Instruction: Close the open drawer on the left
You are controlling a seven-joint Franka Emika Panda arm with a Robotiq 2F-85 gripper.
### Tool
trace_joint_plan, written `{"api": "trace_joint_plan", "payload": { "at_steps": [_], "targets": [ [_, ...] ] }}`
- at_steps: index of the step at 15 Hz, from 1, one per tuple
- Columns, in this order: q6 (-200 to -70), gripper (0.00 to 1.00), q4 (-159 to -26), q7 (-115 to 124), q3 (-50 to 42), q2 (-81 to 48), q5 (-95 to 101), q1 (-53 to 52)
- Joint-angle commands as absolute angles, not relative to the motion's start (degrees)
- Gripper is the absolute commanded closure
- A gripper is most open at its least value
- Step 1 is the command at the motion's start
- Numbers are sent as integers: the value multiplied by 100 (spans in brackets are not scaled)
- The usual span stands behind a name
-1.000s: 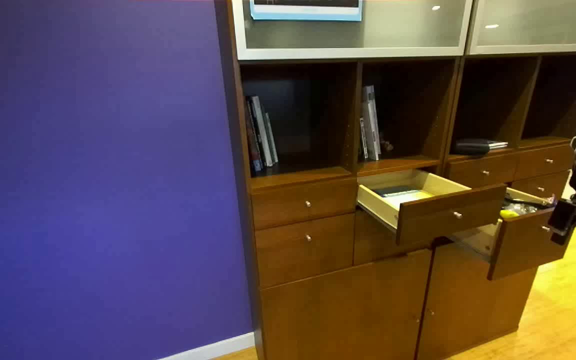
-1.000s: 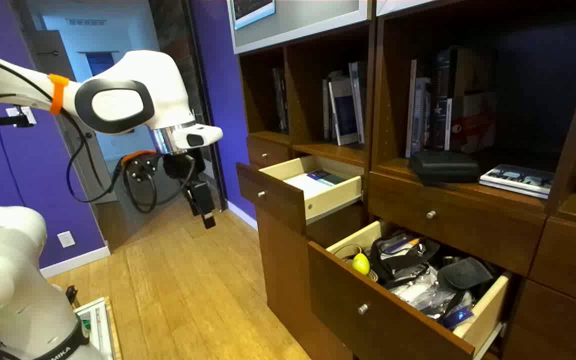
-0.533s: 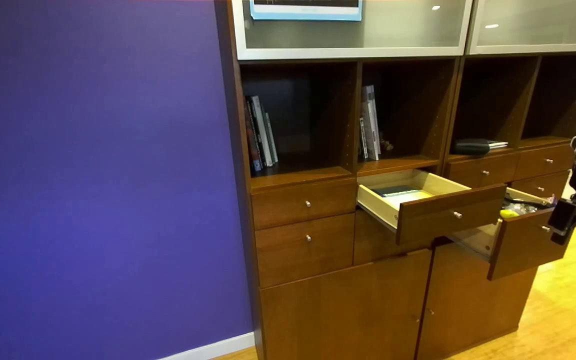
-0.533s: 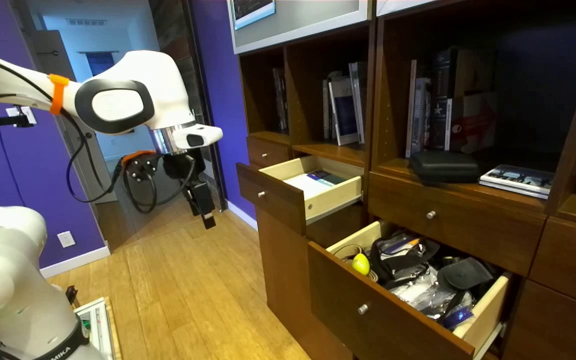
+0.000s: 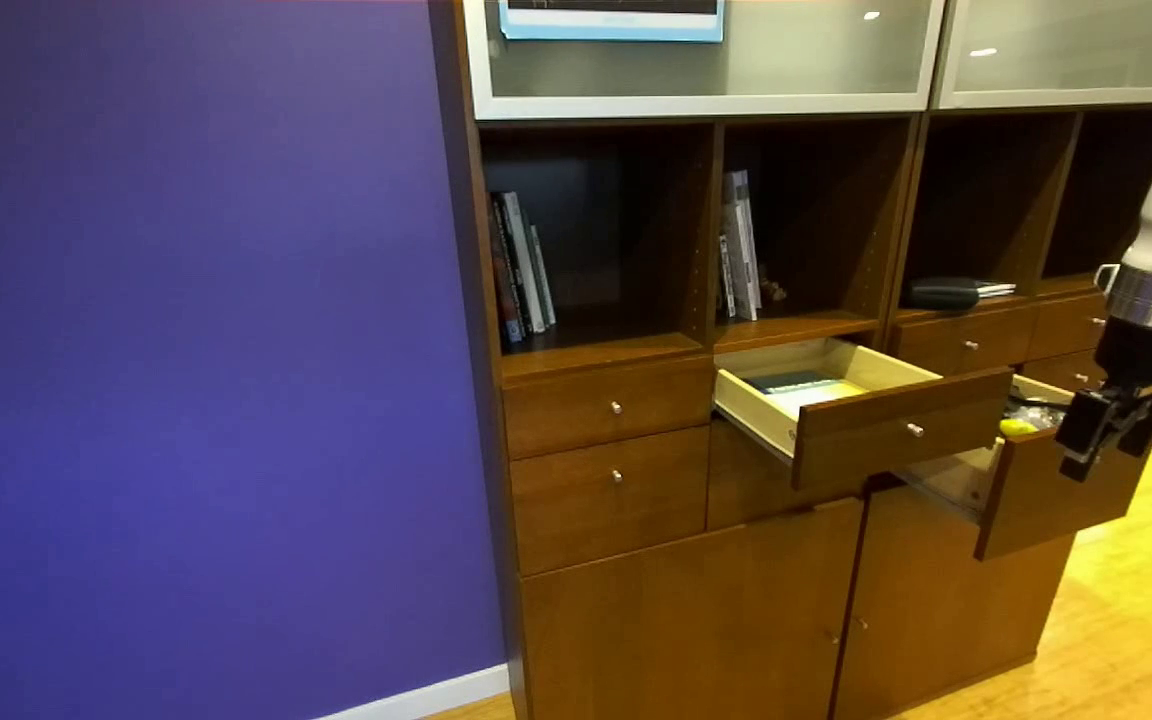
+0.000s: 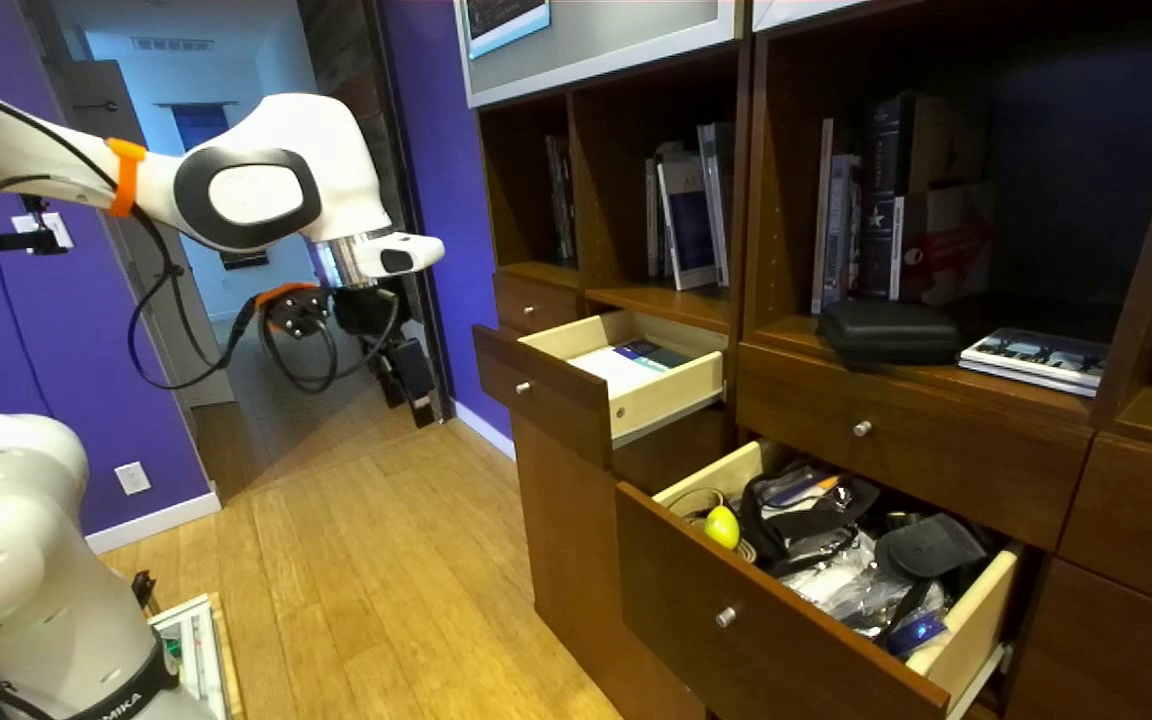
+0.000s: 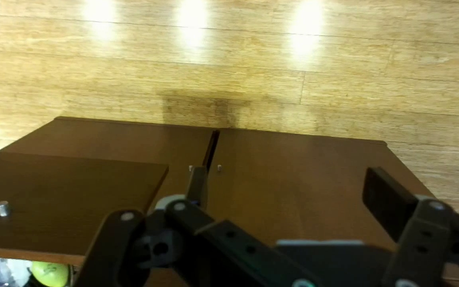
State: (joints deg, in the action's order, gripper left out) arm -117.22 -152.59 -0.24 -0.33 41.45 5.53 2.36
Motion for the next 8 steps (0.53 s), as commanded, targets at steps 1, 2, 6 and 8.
{"api": "trace_joint_plan", "payload": {
  "at_steps": [1,2,6,8],
  "targets": [
    [-11627,0,-14608,222,172,3427,201,-60],
    [-11654,0,-14458,284,223,3256,140,-114],
    [-11895,0,-13859,568,327,2502,43,-135],
    [-12133,0,-13628,665,331,2184,111,-81]
  ]
}}
